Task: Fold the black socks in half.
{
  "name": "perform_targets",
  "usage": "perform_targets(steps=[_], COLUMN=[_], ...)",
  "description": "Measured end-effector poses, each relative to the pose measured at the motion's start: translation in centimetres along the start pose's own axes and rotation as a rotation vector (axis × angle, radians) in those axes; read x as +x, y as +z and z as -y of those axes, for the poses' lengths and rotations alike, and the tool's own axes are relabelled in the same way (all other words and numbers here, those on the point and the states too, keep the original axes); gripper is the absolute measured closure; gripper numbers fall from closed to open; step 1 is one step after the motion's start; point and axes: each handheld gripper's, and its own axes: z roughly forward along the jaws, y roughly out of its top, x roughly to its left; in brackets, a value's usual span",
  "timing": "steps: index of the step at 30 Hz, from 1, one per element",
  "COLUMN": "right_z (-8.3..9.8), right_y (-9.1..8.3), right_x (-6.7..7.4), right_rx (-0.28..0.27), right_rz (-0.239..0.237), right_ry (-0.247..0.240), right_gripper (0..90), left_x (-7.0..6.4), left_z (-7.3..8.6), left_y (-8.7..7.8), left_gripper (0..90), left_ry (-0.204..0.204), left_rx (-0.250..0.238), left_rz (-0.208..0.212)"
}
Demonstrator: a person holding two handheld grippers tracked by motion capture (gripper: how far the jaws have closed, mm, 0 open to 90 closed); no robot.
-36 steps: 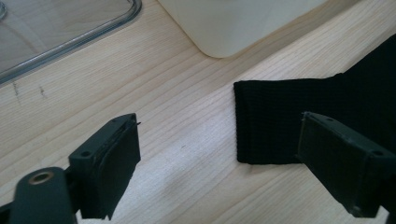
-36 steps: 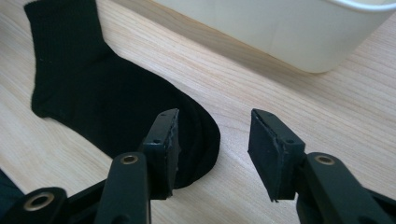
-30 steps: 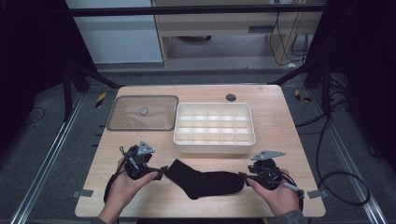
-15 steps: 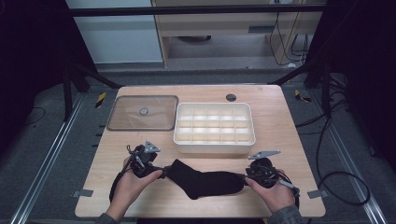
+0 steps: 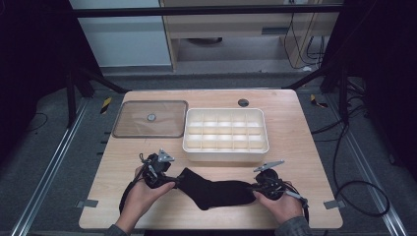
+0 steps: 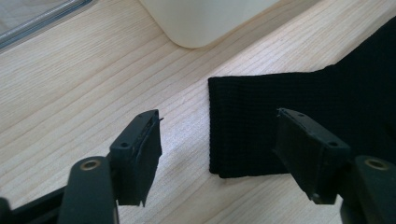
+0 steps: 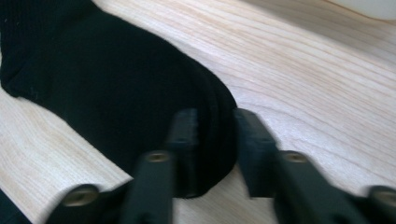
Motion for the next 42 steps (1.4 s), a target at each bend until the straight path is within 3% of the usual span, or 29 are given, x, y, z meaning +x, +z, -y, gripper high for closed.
perform_targets(steps=[2,6,14,17,23,34,42], right_z=[-0.1,-0.1,-0.2,-0.2,-0.1,0.0,-0.3], right_y=[-0.3,-0.4,-0.6,-0.5,-0.6,-0.6,-0.9], right_x=[0.3,0.5,0.5,0.6,0.7,0.6,0.7], right_rx=[-0.016,-0.011,-0.013,-0.011,-0.010,-0.010,-0.007], right_rz=[0.007,0.005,0.009,0.012,0.013,0.009,0.007], right_ry=[-0.009,-0.020,-0.030,-0.033,-0.037,-0.046,-0.052], right_gripper=[84.8,85.3,85.4,85.4,85.4,85.4,86.2], left_x=[0.0,0.1,0.1,0.0,-0.1,0.1,-0.1], left_z=[0.0,0.0,0.0,0.1,0.1,0.1,0.2], left_y=[0.2,0.9,2.4,2.6,2.8,3.0,3.1], left_gripper=[34.7,38.0,56.5,59.6,64.4,61.6,73.1], left_ry=[-0.005,0.000,0.013,0.020,0.018,-0.002,-0.002], left_rx=[0.006,0.042,0.122,0.138,0.152,0.161,0.165], left_rz=[-0.003,0.005,0.049,0.055,0.061,0.058,0.085])
